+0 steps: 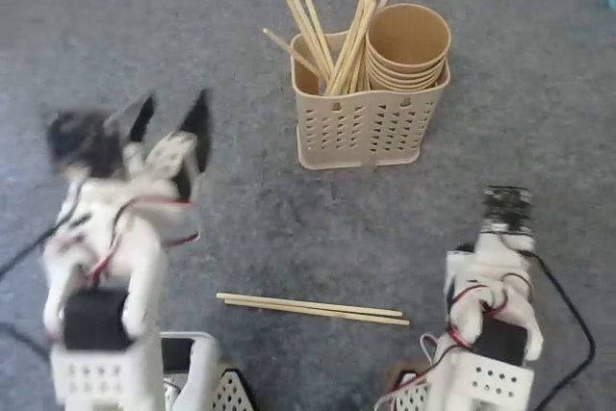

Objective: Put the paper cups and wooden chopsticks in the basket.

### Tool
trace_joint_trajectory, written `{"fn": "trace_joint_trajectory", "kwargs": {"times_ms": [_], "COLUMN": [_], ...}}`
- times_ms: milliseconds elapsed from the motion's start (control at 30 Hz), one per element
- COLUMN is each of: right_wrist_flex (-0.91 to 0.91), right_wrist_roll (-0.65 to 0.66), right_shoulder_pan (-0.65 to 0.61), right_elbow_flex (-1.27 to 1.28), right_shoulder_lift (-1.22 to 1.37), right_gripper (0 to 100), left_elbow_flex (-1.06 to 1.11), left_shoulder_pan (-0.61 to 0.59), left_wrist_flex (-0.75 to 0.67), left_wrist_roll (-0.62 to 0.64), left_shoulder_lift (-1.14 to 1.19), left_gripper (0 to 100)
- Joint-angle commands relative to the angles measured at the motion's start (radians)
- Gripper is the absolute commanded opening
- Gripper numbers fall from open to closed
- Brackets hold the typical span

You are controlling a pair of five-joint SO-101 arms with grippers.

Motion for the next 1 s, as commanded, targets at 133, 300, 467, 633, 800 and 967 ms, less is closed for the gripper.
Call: {"fn": "trace_joint_trajectory", "kwargs": {"times_ms": [133,300,467,633,800,967], "right_wrist_flex": [0.021,-0.005,-0.051,-0.058,-0.110,-0.196], "right_wrist_roll": [0.199,0.229,0.187,0.129,0.057,0.002], "right_shoulder_pan": [-0.366,-0.593,-0.727,-0.908,-1.090,-1.153], "right_elbow_flex": [-0.114,-0.199,-0.385,-0.563,-0.689,-0.741], "right_shoulder_lift": [0.016,0.196,0.542,0.901,1.168,1.345], "right_gripper": [10.1,10.1,10.2,10.2,13.9,24.7], "left_elbow_flex": [0.269,0.380,0.386,0.358,0.275,0.147], "left_shoulder_pan": [-0.319,-0.489,-0.509,-0.514,-0.546,-0.631], "left_wrist_flex": [0.015,-0.081,-0.166,-0.259,-0.324,-0.328], "left_wrist_roll": [0.005,0.011,0.015,0.081,0.089,0.204], "left_shoulder_lift": [-0.176,-0.115,0.037,0.235,0.445,0.664], "left_gripper": [20,20,20,20,20,20]}}
